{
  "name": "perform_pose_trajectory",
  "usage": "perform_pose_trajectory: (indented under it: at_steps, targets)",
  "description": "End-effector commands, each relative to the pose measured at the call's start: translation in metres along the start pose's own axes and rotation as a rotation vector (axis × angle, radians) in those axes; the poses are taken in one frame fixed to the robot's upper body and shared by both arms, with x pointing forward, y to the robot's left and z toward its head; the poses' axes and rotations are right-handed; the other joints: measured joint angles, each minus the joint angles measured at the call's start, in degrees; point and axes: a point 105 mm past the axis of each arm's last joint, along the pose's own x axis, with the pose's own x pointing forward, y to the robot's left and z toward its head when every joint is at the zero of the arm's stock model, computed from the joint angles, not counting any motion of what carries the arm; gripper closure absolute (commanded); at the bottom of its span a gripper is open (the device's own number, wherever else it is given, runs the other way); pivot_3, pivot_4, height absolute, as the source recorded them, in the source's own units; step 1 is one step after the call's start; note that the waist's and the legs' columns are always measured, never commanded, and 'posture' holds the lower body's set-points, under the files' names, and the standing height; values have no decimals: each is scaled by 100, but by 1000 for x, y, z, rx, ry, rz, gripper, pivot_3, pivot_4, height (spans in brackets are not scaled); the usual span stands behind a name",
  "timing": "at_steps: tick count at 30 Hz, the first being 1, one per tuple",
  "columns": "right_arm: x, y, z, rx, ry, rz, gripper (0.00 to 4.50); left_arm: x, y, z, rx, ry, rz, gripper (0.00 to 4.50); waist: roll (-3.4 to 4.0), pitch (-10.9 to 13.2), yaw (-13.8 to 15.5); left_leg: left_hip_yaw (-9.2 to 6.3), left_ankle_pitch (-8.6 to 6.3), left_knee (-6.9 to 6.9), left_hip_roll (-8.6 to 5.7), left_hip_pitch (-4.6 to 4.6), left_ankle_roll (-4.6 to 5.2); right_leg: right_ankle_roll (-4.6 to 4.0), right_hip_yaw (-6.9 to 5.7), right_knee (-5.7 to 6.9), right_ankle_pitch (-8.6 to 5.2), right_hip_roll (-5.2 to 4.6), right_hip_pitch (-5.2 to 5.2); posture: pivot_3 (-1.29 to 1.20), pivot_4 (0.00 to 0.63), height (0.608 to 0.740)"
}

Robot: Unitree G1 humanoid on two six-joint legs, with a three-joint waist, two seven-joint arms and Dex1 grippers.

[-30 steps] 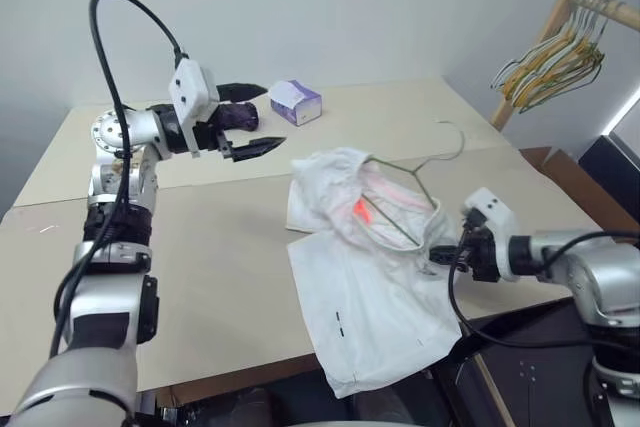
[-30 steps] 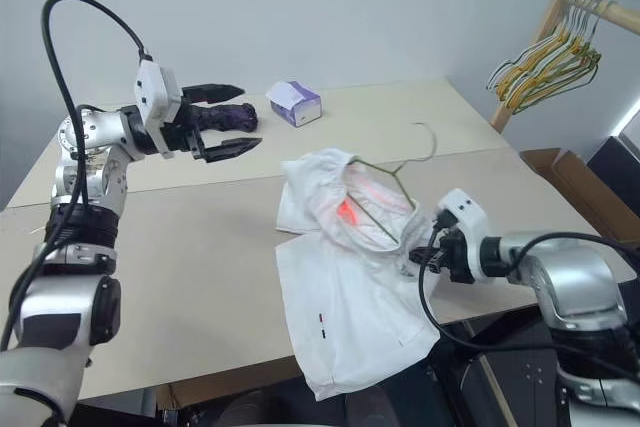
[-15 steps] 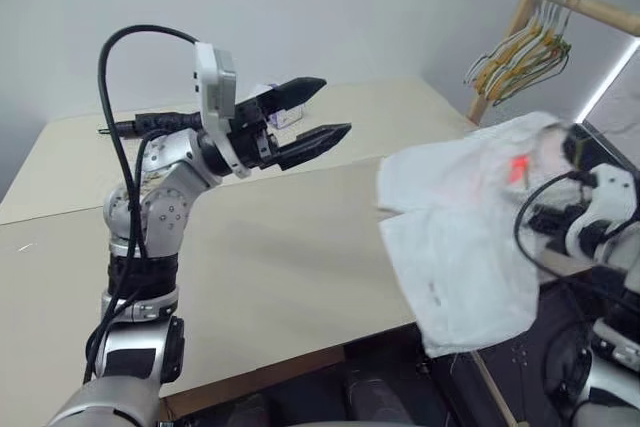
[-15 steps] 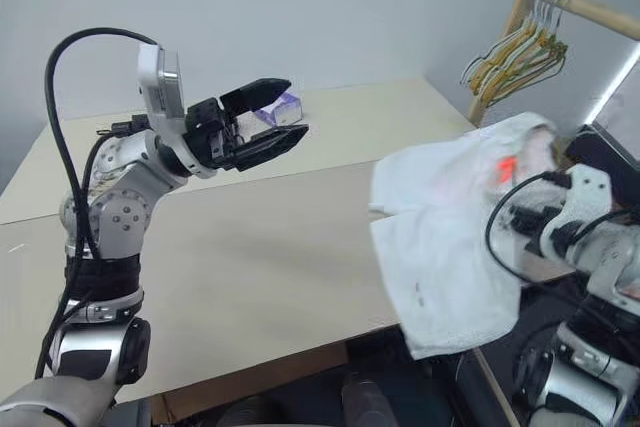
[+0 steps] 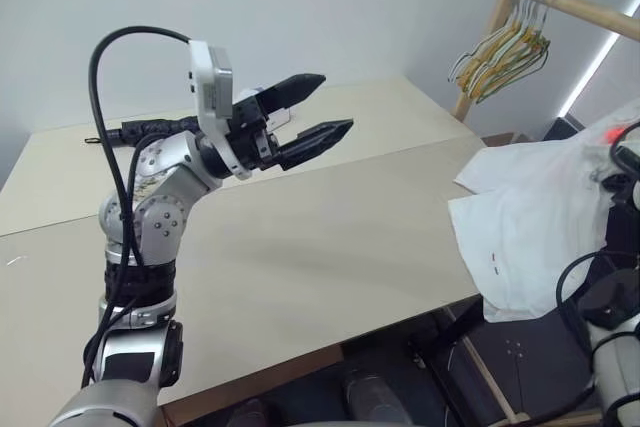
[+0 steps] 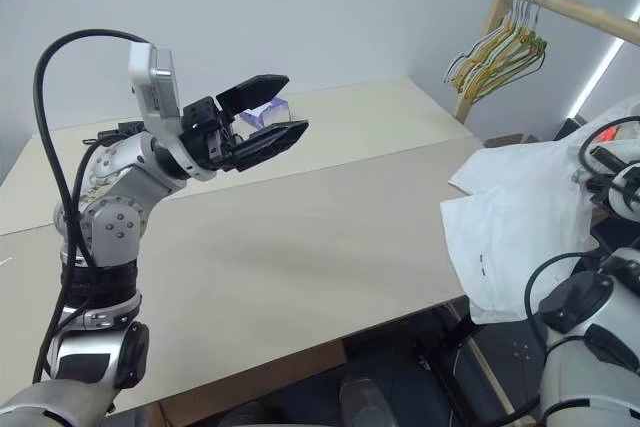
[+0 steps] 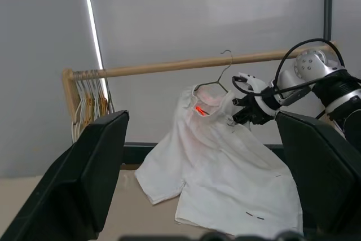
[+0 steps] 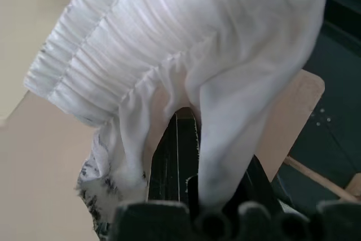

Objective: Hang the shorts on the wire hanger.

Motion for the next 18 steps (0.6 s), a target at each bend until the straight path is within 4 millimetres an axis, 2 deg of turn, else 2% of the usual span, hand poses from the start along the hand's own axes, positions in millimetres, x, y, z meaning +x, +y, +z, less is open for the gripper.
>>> perform_pose_trajectory:
  at_steps: [1,7,14,18]
  targets:
    - [-8,-6,34,49,-132,-11,4500,-3,0,14,40,-29,7,22,4,2,-4,0,0,-1,0,4,0,0,0,-1,0,1,3,-202,7,740]
    - [0,-22,40,160,-124,-38,4500,-4,1,13,45,-17,7,22,4,7,-14,3,0,-14,0,31,0,-3,3,-18,-2,2,31,-198,7,740]
    - [15,-25,19,144,-58,-44,4500,-4,-2,11,62,2,-6,22,2,8,-30,5,-1,-20,0,64,0,-29,10,-31,-18,1,65,-195,6,740]
    - [17,-26,17,142,-62,-44,3397,-4,-3,11,63,4,-9,0,2,8,-33,4,-1,-22,0,69,0,-27,11,-33,-18,1,68,-195,6,740]
